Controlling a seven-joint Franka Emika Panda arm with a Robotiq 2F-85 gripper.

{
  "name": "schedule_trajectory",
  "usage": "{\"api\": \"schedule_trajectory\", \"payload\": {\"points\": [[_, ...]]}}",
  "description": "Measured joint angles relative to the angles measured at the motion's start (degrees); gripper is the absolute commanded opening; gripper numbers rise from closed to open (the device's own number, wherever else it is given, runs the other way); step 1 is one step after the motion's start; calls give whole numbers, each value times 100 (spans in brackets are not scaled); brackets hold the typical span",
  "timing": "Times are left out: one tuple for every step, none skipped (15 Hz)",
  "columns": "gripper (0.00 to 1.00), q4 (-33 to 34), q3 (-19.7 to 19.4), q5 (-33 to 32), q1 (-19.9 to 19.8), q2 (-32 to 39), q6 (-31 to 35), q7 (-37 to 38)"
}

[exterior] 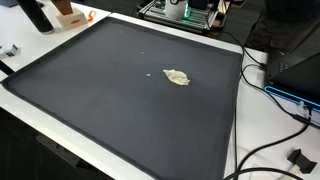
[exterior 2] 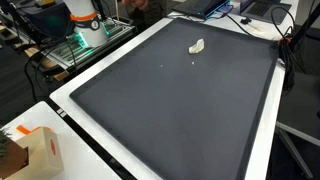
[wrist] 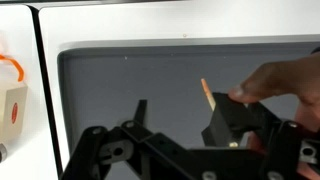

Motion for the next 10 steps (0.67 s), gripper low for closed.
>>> {"api": "schedule_trajectory", "payload": {"points": [[74, 0, 0, 0, 0, 0, 0, 0], [70, 0, 0, 0, 2, 0, 0, 0], [69, 0, 0, 0, 3, 0, 0, 0], [61, 1, 0, 0, 6, 0, 0, 0], [53, 1, 0, 0, 9, 0, 0, 0], [45, 1, 0, 0, 12, 0, 0, 0], [37, 1, 0, 0, 12, 0, 0, 0], [30, 1, 0, 0, 12, 0, 0, 0], [21, 1, 0, 0, 12, 0, 1, 0], [14, 1, 0, 0, 12, 0, 1, 0]]}}
